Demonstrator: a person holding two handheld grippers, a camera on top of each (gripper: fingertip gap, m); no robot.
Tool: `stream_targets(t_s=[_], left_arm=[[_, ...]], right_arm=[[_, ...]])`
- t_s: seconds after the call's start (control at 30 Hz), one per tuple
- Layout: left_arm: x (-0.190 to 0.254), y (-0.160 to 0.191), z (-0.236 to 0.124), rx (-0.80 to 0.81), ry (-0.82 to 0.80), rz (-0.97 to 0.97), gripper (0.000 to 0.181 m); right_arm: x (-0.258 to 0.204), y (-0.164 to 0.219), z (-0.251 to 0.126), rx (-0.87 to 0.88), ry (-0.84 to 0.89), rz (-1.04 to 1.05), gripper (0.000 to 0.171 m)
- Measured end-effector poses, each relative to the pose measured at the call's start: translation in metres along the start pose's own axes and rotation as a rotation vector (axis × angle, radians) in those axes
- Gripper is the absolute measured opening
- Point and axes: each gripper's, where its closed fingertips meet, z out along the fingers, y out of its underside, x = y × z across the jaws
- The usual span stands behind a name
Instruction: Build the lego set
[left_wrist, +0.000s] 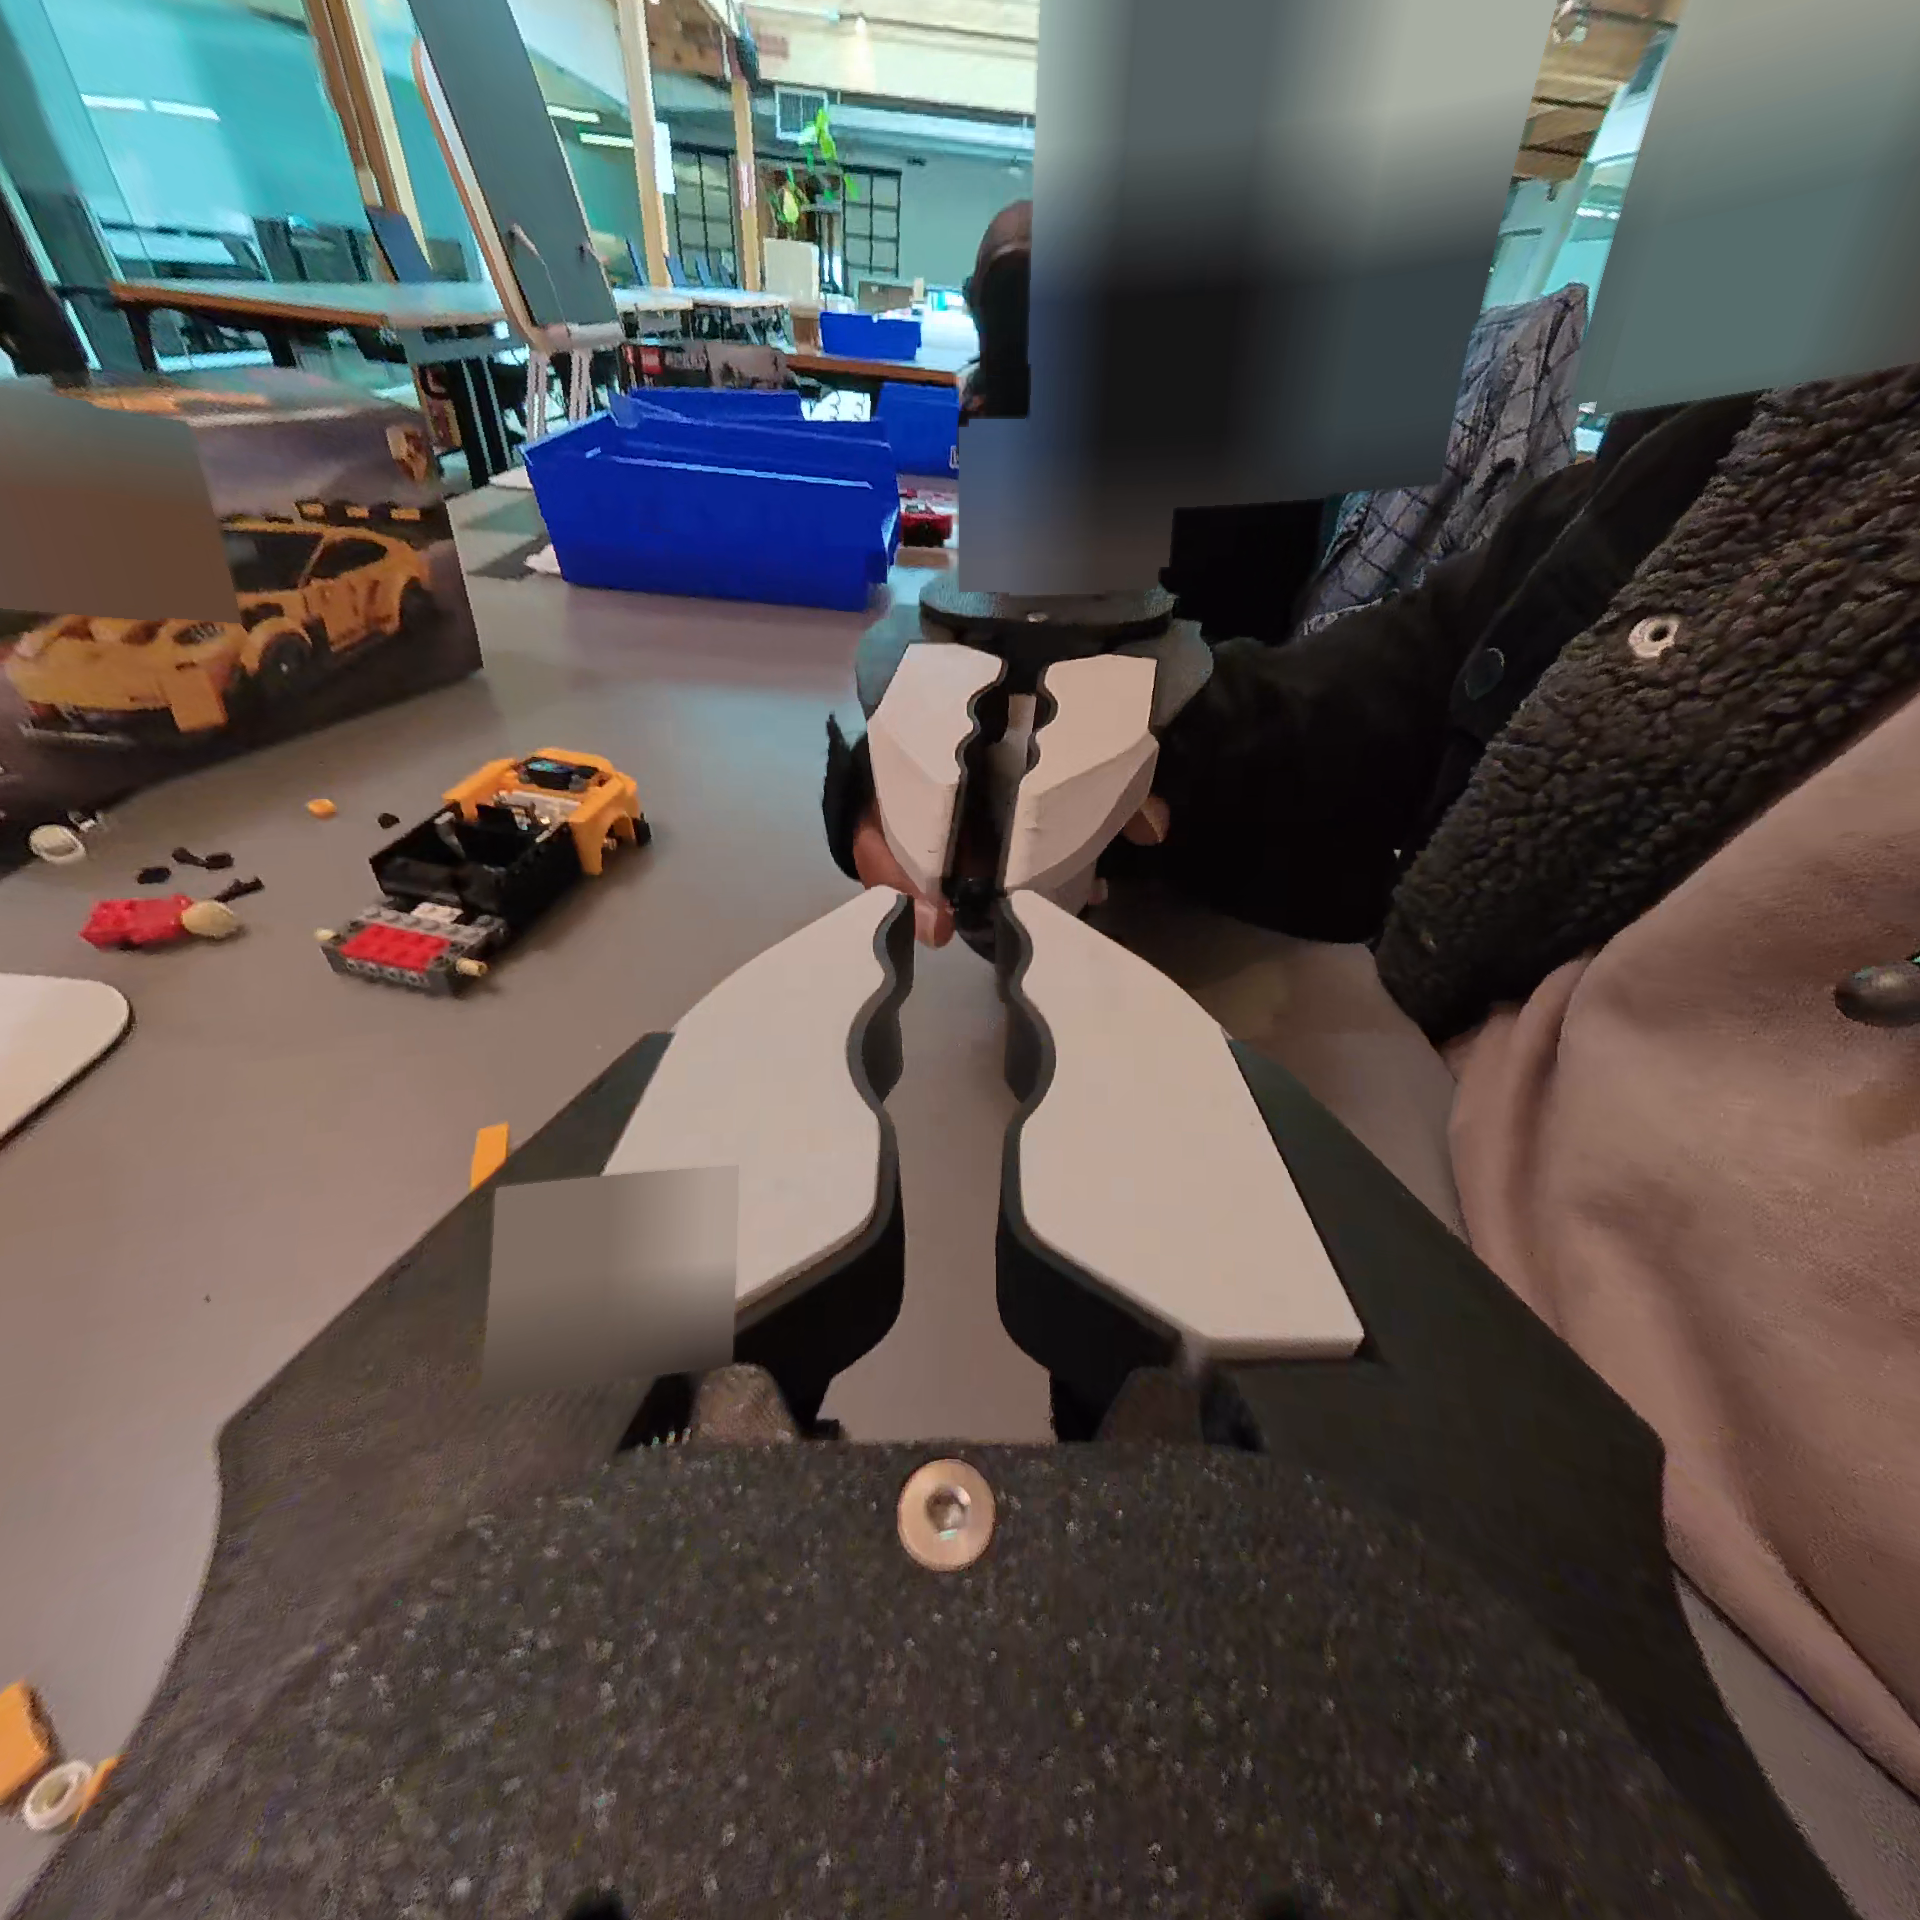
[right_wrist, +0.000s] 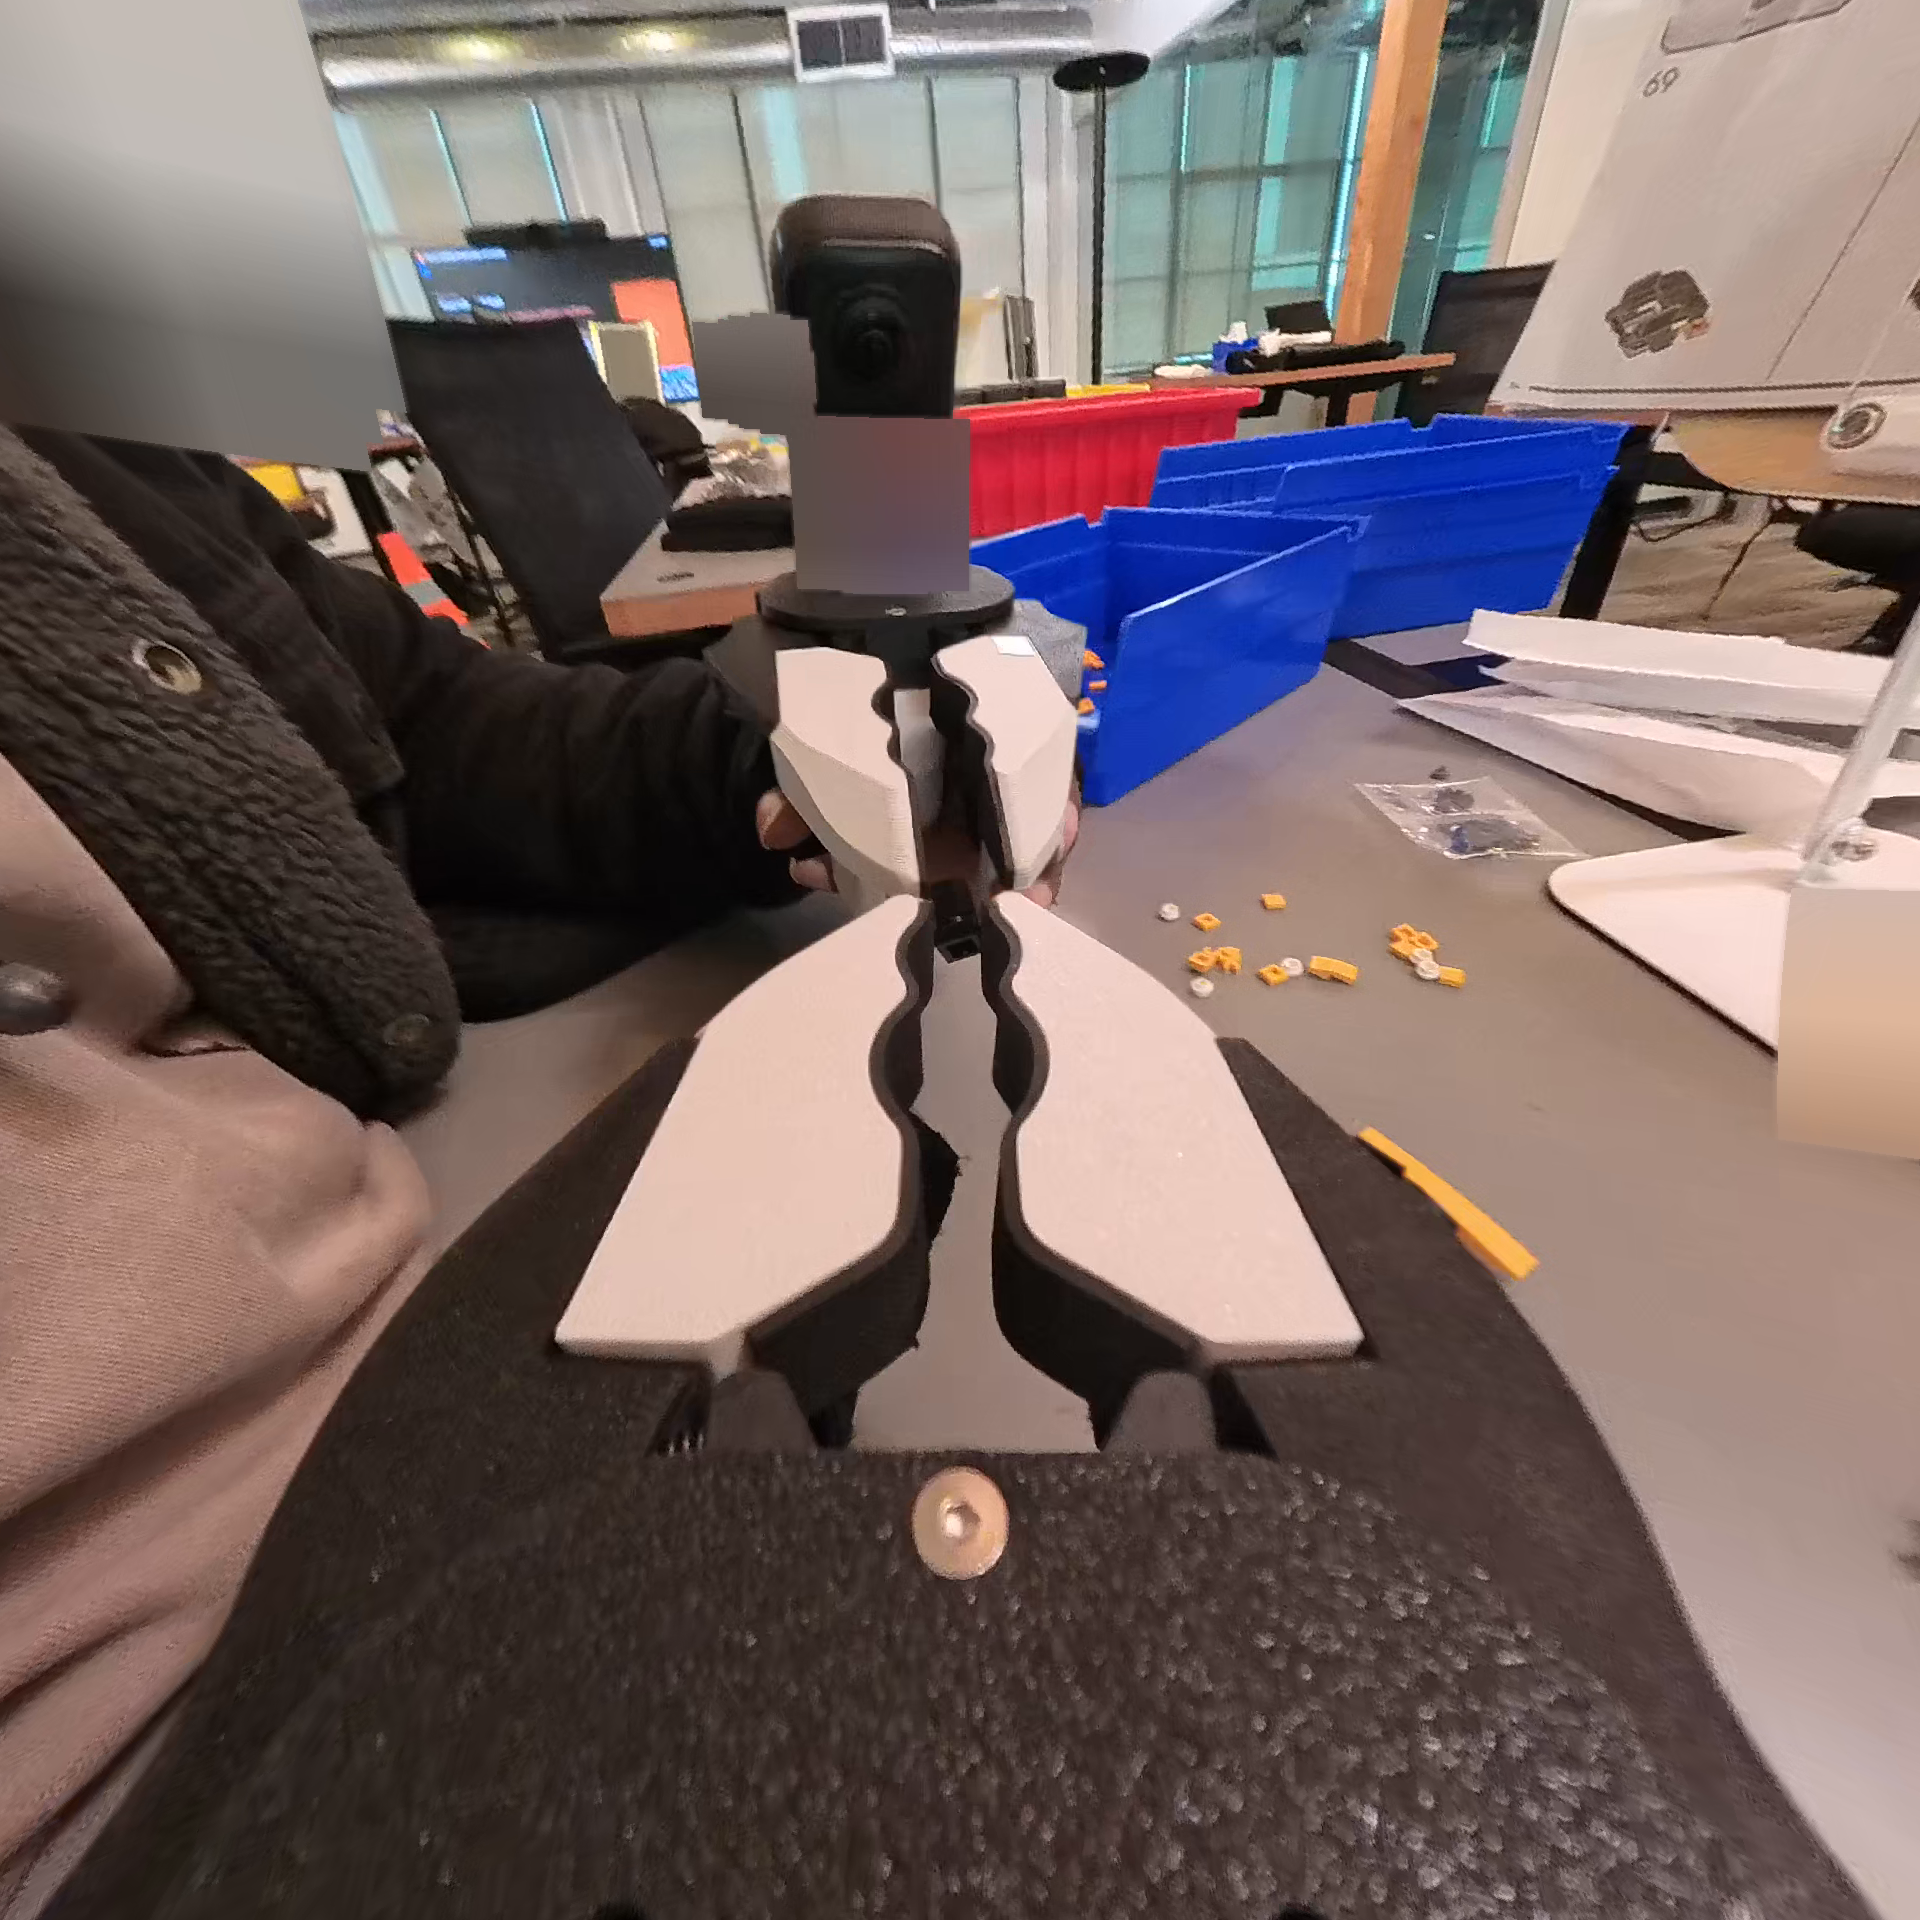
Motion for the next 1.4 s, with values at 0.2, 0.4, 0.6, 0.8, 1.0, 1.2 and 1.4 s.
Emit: stream_targets(t_s=[0.2,0.4,0.6,0.8,1.0,1.2,1.4], left_arm=[[0.007,-0.006,0.002,0.030,0.010,0.038,0.007],[0.007,-0.008,0.001,0.043,0.001,0.062,0.008],[0.006,-0.011,0.000,0.063,-0.010,0.088,0.010],[0.009,-0.012,0.002,0.072,0.015,0.055,0.008],[0.010,-0.015,0.002,0.089,0.033,0.009,0.007],[0.011,-0.012,0.002,0.061,0.052,-0.023,0.007],[0.010,-0.003,0.002,-0.001,0.063,-0.033,0.007]], right_arm=[[-0.004,-0.004,-0.001,0.035,-0.042,0.070,0.008],[-0.004,-0.006,-0.002,0.059,-0.057,0.112,0.008],[-0.005,-0.011,-0.005,0.083,-0.053,0.126,0.008],[-0.009,-0.014,-0.005,0.107,-0.063,0.109,0.008],[-0.011,-0.013,-0.004,0.099,-0.071,0.097,0.009],[-0.011,-0.007,-0.001,0.054,-0.061,0.057,0.009],[-0.011,0.001,-0.001,-0.005,-0.060,-0.001,0.009]])
